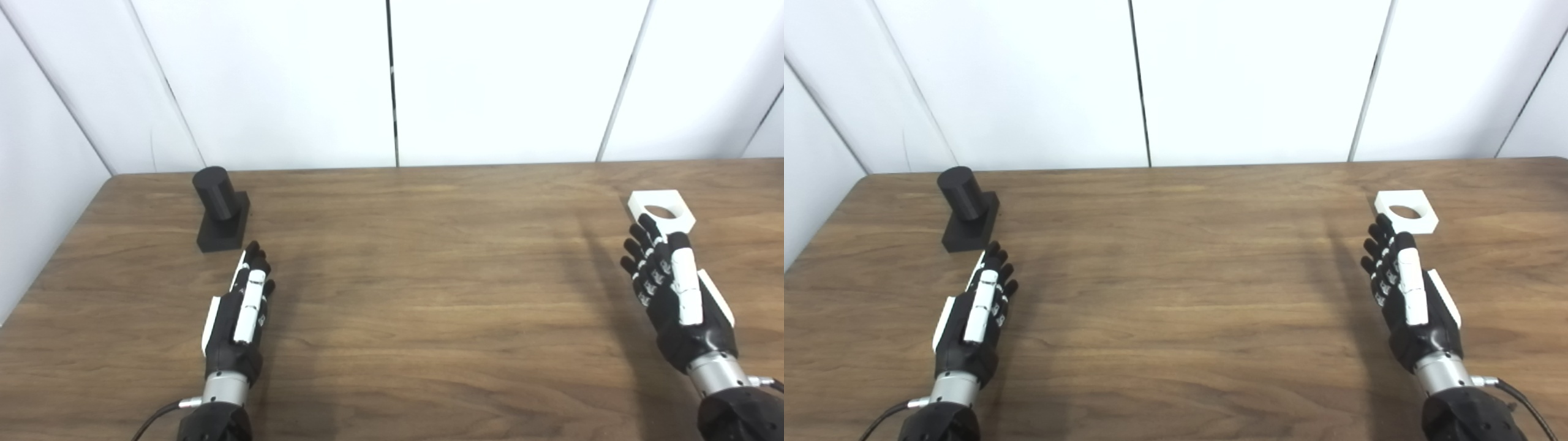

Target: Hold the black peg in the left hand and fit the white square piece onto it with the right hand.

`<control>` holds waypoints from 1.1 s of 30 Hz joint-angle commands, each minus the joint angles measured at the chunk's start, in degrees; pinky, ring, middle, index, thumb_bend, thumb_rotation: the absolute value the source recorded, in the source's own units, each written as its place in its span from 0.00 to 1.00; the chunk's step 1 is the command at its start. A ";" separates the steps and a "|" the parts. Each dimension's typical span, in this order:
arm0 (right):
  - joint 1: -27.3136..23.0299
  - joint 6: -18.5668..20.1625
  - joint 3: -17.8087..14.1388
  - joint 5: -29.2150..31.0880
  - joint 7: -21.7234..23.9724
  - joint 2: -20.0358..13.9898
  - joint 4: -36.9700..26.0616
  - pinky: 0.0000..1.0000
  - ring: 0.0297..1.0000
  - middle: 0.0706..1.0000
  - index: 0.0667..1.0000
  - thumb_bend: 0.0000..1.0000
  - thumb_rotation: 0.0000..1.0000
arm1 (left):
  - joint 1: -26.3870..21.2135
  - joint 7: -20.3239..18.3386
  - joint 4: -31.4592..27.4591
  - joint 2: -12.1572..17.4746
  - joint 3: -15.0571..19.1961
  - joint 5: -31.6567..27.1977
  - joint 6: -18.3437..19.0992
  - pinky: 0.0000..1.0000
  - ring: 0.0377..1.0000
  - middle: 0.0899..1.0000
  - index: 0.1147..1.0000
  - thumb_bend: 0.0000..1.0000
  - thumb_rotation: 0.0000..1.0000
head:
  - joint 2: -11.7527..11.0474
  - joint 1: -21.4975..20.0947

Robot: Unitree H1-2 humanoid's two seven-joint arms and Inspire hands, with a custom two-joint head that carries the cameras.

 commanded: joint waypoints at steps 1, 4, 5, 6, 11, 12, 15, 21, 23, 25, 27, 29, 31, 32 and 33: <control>-1.64 -1.60 -0.42 -0.01 -0.62 -0.28 -2.30 1.00 1.00 1.00 1.00 0.52 1.00 | -1.41 -0.23 -2.57 0.62 0.13 -0.08 -0.63 1.00 1.00 1.00 1.00 0.54 0.76 | 0.03 0.00; -1.60 -1.53 -0.66 0.26 -0.65 -0.29 -2.30 1.00 1.00 1.00 1.00 0.52 1.00 | -1.36 -0.33 -2.72 0.64 0.14 -0.26 -0.55 1.00 1.00 1.00 1.00 0.53 0.76 | 0.09 0.15; -1.56 -1.46 -0.64 0.08 -0.66 -0.38 -2.30 1.00 1.00 1.00 1.00 0.52 1.00 | -1.41 -0.31 -2.68 0.59 0.15 -0.27 -0.59 1.00 1.00 1.00 1.00 0.53 0.76 | 0.06 0.17; -1.54 -1.41 -0.63 -0.01 -0.64 -0.44 -2.27 1.00 1.00 1.00 1.00 0.52 1.00 | -1.46 -0.29 -2.65 0.59 0.12 -0.21 -0.58 1.00 1.00 1.00 1.00 0.54 0.75 | 0.06 0.17; -1.64 -1.54 -0.73 0.46 -0.50 -0.33 -2.08 1.00 1.00 1.00 1.00 0.52 1.00 | -1.83 -0.22 -2.48 0.43 -0.03 -0.12 -0.46 1.00 1.00 1.00 1.00 0.55 0.75 | 0.01 0.42; -1.65 -1.47 -0.73 0.53 -0.46 -0.34 -2.12 1.00 1.00 1.00 1.00 0.52 1.00 | -1.89 -0.32 -2.50 0.45 -0.11 -0.16 -0.47 1.00 1.00 1.00 1.00 0.55 0.75 | -0.01 0.51; -1.66 -1.16 -0.67 0.44 -0.47 -0.45 -2.27 1.00 1.00 1.00 1.00 0.53 1.00 | -1.93 -0.40 -2.71 0.58 -0.35 0.09 -0.24 1.00 1.00 1.00 1.00 0.56 0.77 | 0.07 0.39; -1.57 -1.35 -0.76 0.52 -0.47 -0.39 -2.22 1.00 1.00 1.00 1.00 0.54 1.00 | -1.72 -0.10 -2.99 0.42 -0.34 0.31 0.00 1.00 1.00 1.00 1.00 0.55 0.76 | 0.06 0.55; -1.53 -1.38 -0.75 0.62 -0.35 -0.44 -2.23 1.00 1.00 1.00 1.00 0.54 1.00 | -1.68 -0.14 -2.86 0.40 -0.25 0.18 -0.14 1.00 1.00 1.00 1.00 0.55 0.76 | 0.19 0.52; -1.51 -1.33 -0.70 0.53 -0.31 -0.53 -2.24 1.00 1.00 1.00 1.00 0.53 1.00 | -1.63 -0.22 -2.93 0.40 -0.21 -0.03 -0.04 1.00 1.00 1.00 1.00 0.55 0.76 | 0.19 0.52; -1.51 -1.20 -0.77 0.61 -0.33 -0.56 -2.24 1.00 1.00 1.00 1.00 0.54 1.00 | -1.53 -0.33 -3.04 0.52 -0.36 0.13 0.05 1.00 1.00 1.00 1.00 0.56 0.75 | 0.00 1.08; -1.53 -1.31 -0.91 0.87 -0.21 -0.64 -2.09 1.00 1.00 1.00 1.00 0.54 1.00 | -1.44 -0.37 -3.00 0.46 -0.49 0.24 -0.12 1.00 1.00 1.00 1.00 0.56 0.76 | -0.20 2.47; -1.56 -1.20 -1.20 1.31 -0.20 -0.65 -2.03 1.00 1.00 1.00 1.00 0.54 1.00 | -1.32 -0.34 -2.93 0.28 -0.75 0.51 -0.36 1.00 1.00 1.00 1.00 0.56 0.77 | -0.53 4.42; -1.55 -1.24 -1.31 1.28 -0.20 -0.80 -1.98 1.00 1.00 1.00 1.00 0.53 1.00 | -1.23 -0.32 -2.97 0.07 -0.99 0.63 -0.39 1.00 1.00 1.00 1.00 0.55 0.78 | -0.89 6.09; -1.53 -1.28 -1.39 1.24 -0.19 -0.93 -1.93 1.00 1.00 1.00 1.00 0.53 1.00 | -1.17 -0.28 -3.00 -0.09 -1.18 0.71 -0.41 1.00 1.00 1.00 1.00 0.53 0.79 | -1.00 6.49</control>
